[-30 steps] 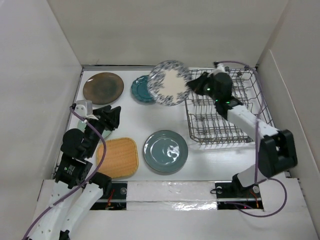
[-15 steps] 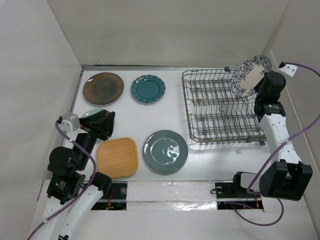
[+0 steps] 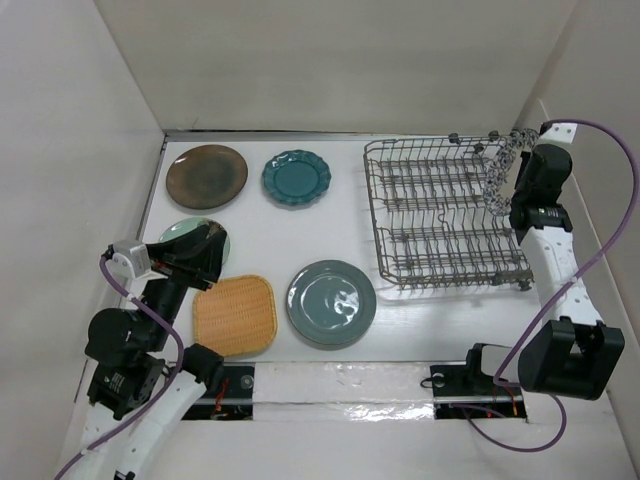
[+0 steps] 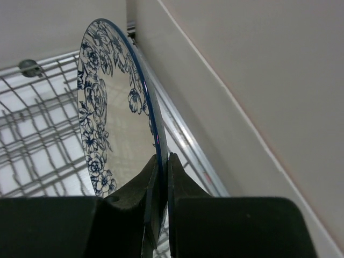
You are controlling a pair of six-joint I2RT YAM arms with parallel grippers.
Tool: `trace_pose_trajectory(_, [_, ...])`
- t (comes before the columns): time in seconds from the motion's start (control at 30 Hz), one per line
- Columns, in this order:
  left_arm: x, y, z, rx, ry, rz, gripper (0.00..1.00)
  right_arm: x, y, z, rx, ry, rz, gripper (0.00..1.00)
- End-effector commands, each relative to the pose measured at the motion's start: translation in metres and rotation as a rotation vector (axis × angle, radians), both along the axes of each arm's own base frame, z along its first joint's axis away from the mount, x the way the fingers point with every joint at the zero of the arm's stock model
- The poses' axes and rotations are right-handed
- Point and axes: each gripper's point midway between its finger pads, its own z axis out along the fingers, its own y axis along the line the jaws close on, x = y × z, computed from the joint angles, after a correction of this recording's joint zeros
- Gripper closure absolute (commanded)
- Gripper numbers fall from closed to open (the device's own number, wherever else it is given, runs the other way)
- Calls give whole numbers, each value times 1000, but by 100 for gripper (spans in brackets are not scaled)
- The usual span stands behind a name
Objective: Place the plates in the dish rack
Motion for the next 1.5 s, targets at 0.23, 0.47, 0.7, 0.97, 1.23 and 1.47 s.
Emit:
trace_pose_trajectory(0.23, [-14, -1, 19, -21, -69, -41, 60, -6, -21, 58, -191, -64, -61, 100])
trace_pose_trajectory(0.47, [-16, -1, 21, -25, -74, -47, 60, 3, -20, 32, -194, 11, -66, 100])
trace_pose_trajectory(0.7, [-16, -1, 21, -25, -74, -43, 60, 15, -9, 7, -202, 64, -40, 100])
trace_pose_trajectory(0.97, [-14, -1, 19, -25, -64, -37, 60, 20, 1, -15, -211, 93, -5, 100])
trace_pose_trajectory(1.23, [-12, -1, 17, -21, -57, -37, 60, 25, 9, -38, -185, 142, 31, 67])
trace_pose_trajectory(1.47, [-11, -3, 15, -16, -51, -41, 60, 30, 3, -41, -121, 125, 0, 55])
